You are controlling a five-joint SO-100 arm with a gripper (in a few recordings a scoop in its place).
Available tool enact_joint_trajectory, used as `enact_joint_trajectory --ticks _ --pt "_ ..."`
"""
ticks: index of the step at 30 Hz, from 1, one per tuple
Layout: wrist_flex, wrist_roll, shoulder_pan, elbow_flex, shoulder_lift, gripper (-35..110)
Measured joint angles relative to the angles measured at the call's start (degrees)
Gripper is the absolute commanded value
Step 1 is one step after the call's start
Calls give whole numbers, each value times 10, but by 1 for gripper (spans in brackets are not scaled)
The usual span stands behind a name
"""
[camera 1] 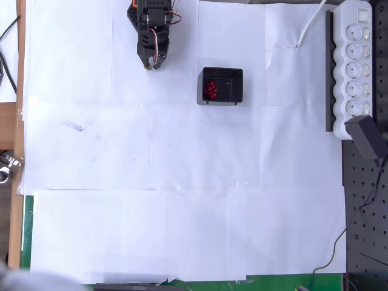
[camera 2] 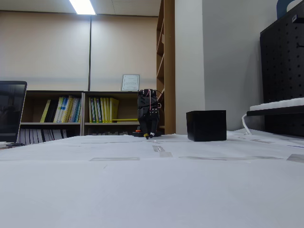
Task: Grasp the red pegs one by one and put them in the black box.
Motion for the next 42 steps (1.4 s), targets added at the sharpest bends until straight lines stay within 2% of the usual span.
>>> enact_joint_trajectory --ticks 42 --pt "0 0 0 0 0 1"
